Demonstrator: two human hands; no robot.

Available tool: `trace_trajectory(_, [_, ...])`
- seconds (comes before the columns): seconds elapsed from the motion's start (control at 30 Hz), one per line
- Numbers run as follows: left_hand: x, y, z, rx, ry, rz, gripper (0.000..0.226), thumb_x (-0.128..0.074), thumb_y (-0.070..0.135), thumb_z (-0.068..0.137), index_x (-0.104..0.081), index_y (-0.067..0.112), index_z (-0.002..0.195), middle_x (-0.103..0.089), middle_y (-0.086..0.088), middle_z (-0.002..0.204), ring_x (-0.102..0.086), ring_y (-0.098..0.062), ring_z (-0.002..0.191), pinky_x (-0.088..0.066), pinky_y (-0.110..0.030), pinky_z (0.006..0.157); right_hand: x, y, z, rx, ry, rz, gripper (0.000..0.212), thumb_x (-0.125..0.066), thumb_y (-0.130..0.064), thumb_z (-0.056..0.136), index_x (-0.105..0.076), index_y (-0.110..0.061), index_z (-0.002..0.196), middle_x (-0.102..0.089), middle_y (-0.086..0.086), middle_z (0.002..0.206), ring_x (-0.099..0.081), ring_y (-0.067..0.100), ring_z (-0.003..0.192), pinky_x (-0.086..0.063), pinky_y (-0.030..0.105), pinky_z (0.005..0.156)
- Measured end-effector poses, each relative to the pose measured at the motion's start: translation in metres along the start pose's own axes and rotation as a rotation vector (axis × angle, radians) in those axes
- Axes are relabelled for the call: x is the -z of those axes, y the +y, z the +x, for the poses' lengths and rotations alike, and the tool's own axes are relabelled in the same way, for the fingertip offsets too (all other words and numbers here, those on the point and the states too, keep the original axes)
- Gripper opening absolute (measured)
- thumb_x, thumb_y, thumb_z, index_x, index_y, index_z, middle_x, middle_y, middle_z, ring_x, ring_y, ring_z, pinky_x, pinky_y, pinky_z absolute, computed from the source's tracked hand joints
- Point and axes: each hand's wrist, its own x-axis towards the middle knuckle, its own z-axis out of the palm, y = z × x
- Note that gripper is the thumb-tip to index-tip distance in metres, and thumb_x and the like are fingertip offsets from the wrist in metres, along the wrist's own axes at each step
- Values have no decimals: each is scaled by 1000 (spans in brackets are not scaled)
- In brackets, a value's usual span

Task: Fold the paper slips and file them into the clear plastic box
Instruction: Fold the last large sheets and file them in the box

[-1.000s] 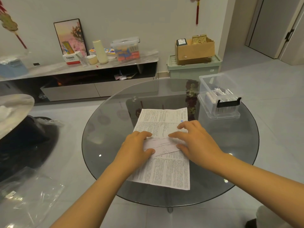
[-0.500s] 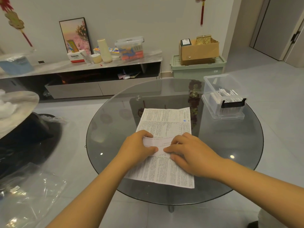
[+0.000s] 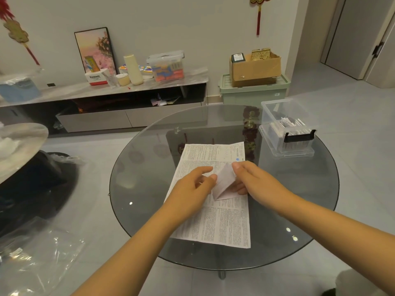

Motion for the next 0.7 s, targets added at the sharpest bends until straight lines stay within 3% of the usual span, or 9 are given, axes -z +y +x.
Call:
trace_trajectory(0.1, [-3,0,1,-21,-34,146,33,-45,42,95,-51,35,126,-62,20,101,-57,2,94,-40,-11,76,1,4,0,35,46,-194,38,-52,-35,92,-43,-24,127,-58,-6,96,-58,6,83,-48,23,77])
trace_trajectory(0.2, [-5,0,5,-85,-42,309,24,-51,33,95,-61,32,116,-55,23,96,-52,6,85,-37,-7,71,3,9,0,99,56,-398,56,-62,-25,87,-37,-24,137,-49,-6,111,-49,4,85,-38,16,75])
trace_trajectory(0.33, [-12,-3,10,-148,-52,438,16,-58,33,90,-67,29,103,-52,15,102,-52,-2,90,-43,-17,82,4,14,0,69,34,-510,71,-64,-23,86,-26,-20,145,-38,0,124,-42,13,110,-36,22,95])
trace_trajectory(0.43, [-16,-3,14,-155,-33,474,14,-62,36,87,-64,29,99,-49,13,103,-49,-6,96,-43,-23,86,4,15,1,108,56,-636,65,-63,-30,86,-31,-26,143,-37,-3,127,-30,16,121,-28,26,102])
trace_trajectory(0.53, [-16,1,18,-130,-59,479,25,-65,35,85,-57,27,107,-49,12,108,-46,-7,102,-41,-24,89,5,13,2,98,24,-714,55,-61,-34,87,-41,-26,138,-41,-4,128,-30,17,123,-29,28,104])
trace_trajectory(0.7, [-15,11,27,-11,-128,452,52,-72,32,80,-49,25,125,-44,7,113,-46,-12,106,-43,-28,94,6,14,2,66,-3,-647,58,-62,-31,88,-38,-22,140,-40,-1,127,-30,16,125,-32,29,104])
